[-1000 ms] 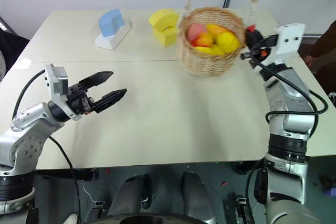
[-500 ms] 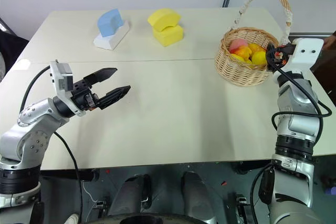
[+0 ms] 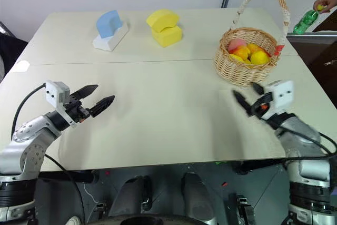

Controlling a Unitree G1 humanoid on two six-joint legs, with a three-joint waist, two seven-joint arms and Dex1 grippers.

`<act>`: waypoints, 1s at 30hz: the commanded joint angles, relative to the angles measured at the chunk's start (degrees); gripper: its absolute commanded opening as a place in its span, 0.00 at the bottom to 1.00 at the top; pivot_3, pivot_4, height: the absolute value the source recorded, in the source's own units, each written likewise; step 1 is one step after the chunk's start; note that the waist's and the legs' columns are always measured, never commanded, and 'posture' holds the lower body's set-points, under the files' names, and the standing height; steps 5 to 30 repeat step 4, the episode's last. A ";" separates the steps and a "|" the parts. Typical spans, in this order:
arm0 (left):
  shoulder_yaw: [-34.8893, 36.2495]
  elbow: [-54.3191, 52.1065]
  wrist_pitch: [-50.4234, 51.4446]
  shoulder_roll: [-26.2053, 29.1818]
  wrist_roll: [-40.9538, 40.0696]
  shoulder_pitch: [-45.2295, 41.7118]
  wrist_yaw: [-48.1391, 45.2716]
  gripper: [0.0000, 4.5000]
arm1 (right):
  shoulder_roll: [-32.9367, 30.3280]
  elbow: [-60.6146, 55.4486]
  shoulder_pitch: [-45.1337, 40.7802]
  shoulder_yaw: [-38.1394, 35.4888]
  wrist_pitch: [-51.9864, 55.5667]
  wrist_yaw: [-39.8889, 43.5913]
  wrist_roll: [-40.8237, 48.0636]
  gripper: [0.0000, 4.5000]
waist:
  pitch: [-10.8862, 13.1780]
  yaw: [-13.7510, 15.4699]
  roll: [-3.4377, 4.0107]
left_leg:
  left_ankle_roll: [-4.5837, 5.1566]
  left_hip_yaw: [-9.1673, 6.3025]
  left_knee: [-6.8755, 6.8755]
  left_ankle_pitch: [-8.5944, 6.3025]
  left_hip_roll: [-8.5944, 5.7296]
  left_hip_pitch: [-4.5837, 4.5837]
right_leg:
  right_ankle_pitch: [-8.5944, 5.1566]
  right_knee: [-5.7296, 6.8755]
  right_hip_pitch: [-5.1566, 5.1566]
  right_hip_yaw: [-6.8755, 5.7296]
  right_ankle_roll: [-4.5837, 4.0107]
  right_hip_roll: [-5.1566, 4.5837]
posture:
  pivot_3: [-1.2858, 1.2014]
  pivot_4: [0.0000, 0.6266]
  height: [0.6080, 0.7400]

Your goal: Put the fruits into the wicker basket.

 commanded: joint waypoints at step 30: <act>1.00 -0.73 -3.05 -1.48 1.67 1.64 1.45 1.00 | -0.09 0.14 -3.18 4.17 -1.24 3.29 -0.84 0.74 | -0.01 0.21 -0.03 | -0.01 0.02 0.01 0.00 -0.06 -0.05 | 0.00 -0.04 0.00 -0.01 0.00 -0.12 | 0.52 0.24 1.00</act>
